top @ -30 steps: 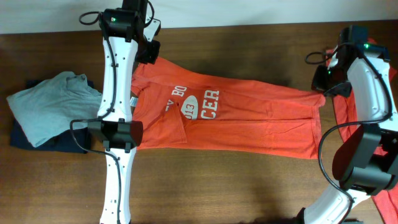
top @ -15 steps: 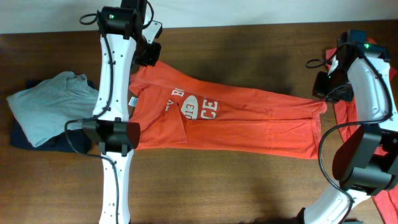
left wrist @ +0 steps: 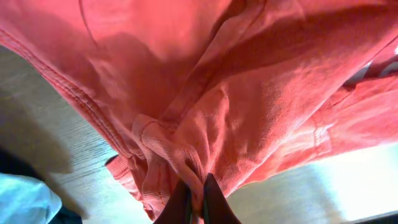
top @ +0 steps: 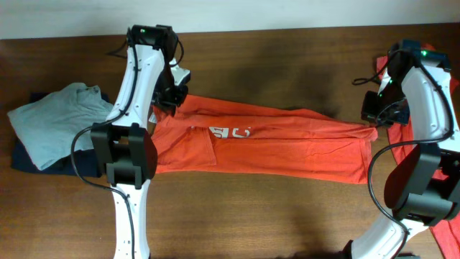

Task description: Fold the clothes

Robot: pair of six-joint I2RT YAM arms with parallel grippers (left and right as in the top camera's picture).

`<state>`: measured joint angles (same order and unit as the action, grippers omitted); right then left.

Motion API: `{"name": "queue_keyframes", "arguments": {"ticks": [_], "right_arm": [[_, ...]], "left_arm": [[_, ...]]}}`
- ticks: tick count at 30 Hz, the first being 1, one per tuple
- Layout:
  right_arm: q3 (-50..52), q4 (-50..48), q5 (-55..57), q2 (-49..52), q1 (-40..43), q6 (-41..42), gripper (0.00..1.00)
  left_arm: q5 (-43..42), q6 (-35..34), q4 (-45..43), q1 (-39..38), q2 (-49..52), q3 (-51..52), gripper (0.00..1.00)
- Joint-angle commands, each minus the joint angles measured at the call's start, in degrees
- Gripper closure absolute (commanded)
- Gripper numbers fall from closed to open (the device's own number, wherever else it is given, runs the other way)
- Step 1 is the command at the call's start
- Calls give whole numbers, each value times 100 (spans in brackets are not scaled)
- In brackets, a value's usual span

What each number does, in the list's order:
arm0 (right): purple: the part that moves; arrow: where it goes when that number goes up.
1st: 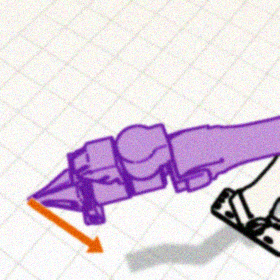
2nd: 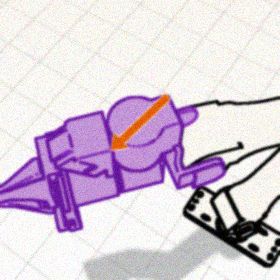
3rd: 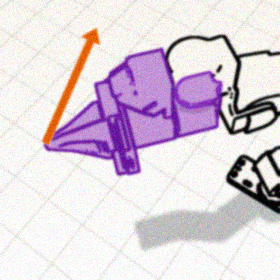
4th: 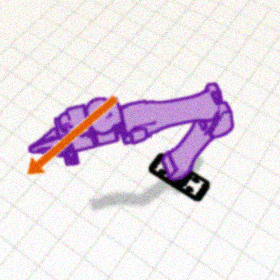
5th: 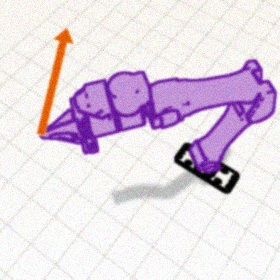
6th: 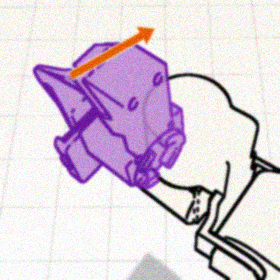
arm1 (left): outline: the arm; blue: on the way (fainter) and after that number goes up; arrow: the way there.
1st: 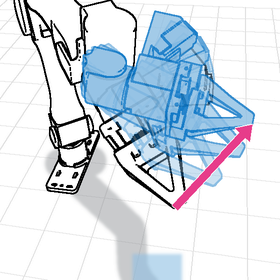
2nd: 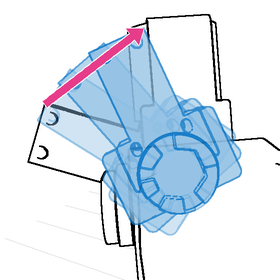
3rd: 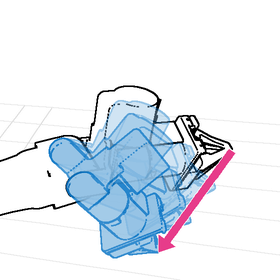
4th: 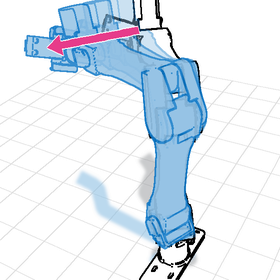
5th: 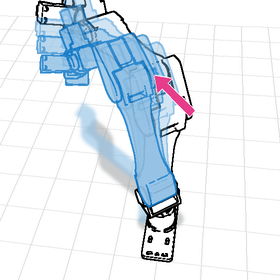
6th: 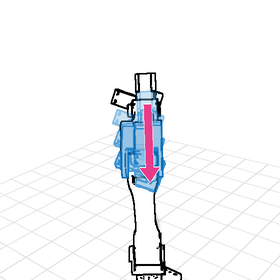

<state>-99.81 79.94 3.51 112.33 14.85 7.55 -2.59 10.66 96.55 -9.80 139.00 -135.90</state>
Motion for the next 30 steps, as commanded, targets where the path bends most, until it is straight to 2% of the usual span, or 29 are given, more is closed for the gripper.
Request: {"name": "queue_keyframes", "arguments": {"ticks": [1, 13, 15, 16, 17, 19, 21, 22, 24, 26, 29, 30], "right_arm": [[-4, 142, 160, -96, 22, -136, 94], [0, 345, 968, -96, 22, -109, 94], [0, 369, 979, -96, 22, -109, 84], [0, 372, 981, -96, 22, -109, 72], [0, 374, 981, -96, 22, -111, 69], [0, 374, 986, -96, 24, -111, 68], [0, 374, 986, -96, 22, -111, 63], [0, 374, 984, -96, 22, -109, 59], [0, 372, 911, -96, 22, -109, 53], [0, 319, 269, -96, 22, -114, 51], [0, 155, -675, -96, 4, -284, 51], [0, 70, -977, -96, -15, -483, 51]], "left_arm": [[195, -70, 20, 9, -468, 109, 98], [417, -70, 17, 114, -468, 109, 100], [411, -72, 17, 166, -468, 109, 99], [411, -72, 17, 173, -468, 109, 99], [409, -72, 17, 179, -468, 109, 95], [413, -70, 17, 177, -468, 109, 90], [452, -70, 17, 184, -468, 109, 89], [573, -72, 20, 186, -479, 109, 85], [592, -72, 17, 199, -516, 109, 71], [538, -72, 17, 210, -584, 109, 64], [535, -72, 17, 210, -761, 109, 60], [470, -72, 17, 210, -861, 107, 49]]}}
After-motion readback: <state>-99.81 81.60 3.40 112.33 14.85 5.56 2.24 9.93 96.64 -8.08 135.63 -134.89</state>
